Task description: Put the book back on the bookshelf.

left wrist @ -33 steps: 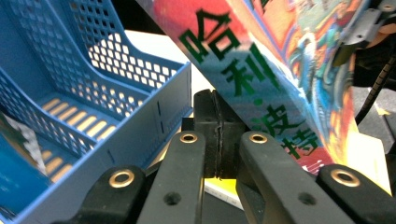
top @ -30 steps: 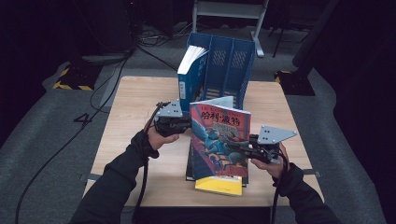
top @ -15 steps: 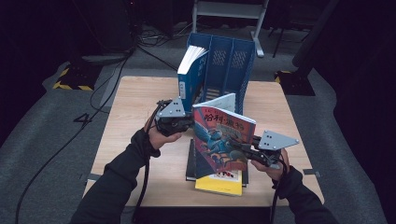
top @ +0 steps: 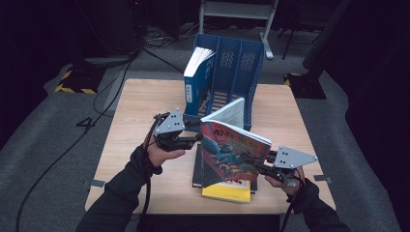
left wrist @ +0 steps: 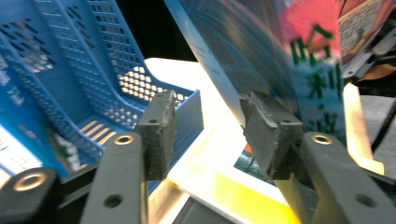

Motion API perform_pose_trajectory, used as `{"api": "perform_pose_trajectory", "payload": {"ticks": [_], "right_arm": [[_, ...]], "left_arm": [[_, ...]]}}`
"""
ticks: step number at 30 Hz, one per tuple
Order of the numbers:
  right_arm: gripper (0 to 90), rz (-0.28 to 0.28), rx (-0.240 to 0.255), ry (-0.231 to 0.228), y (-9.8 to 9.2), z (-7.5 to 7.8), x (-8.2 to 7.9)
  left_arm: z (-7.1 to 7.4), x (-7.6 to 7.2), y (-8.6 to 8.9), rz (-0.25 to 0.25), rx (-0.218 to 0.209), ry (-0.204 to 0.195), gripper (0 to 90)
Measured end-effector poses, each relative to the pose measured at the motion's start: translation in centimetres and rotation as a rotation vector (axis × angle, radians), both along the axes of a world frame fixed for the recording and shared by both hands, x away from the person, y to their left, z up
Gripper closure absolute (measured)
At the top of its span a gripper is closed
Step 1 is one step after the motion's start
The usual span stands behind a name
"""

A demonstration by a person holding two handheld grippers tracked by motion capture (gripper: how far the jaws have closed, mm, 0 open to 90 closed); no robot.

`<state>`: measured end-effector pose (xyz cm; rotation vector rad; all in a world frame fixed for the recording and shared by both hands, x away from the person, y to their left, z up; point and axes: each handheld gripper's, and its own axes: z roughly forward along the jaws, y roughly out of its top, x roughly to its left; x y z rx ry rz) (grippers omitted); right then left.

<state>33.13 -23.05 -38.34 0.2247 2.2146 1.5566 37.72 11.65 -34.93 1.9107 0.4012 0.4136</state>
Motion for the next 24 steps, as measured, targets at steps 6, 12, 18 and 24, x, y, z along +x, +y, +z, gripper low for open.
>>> {"api": "perform_pose_trajectory", "payload": {"ticks": [6,12,18,24], "right_arm": [[82.5,0.008,0.001,-0.004,-0.1,0.0,-0.5],[82.5,0.014,-0.002,-0.007,-0.2,0.0,-0.7],[82.5,0.019,0.002,-0.003,-0.3,0.0,-0.8],[82.2,0.03,0.002,-0.007,-0.4,0.0,-1.0]], "left_arm": [[-0.7,-1.4,1.1,0.036,0.051,0.026,34.5],[-2.3,-3.0,1.8,0.019,0.049,0.104,30.9],[-3.9,-3.6,0.2,-0.074,0.03,0.162,30.8],[-4.9,-2.7,-2.8,-0.125,-0.011,0.206,34.9]]}}
